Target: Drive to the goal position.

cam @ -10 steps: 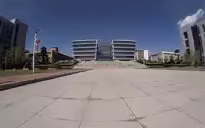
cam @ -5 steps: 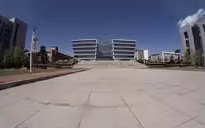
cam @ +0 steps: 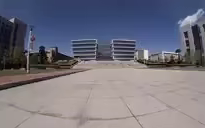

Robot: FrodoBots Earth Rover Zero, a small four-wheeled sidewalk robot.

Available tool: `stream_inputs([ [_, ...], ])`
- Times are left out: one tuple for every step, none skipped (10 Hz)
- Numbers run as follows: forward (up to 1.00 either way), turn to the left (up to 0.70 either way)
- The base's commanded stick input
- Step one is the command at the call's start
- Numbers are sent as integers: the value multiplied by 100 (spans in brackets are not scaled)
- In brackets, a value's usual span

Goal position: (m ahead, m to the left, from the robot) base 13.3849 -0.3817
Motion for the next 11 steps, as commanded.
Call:
stream_inputs([
  [70, 1],
  [70, 1],
  [70, 1],
  [70, 1],
  [70, 1],
  [70, 1],
  [70, 1],
  [70, 1],
  [70, 1],
  [70, 1],
  [70, 1],
])
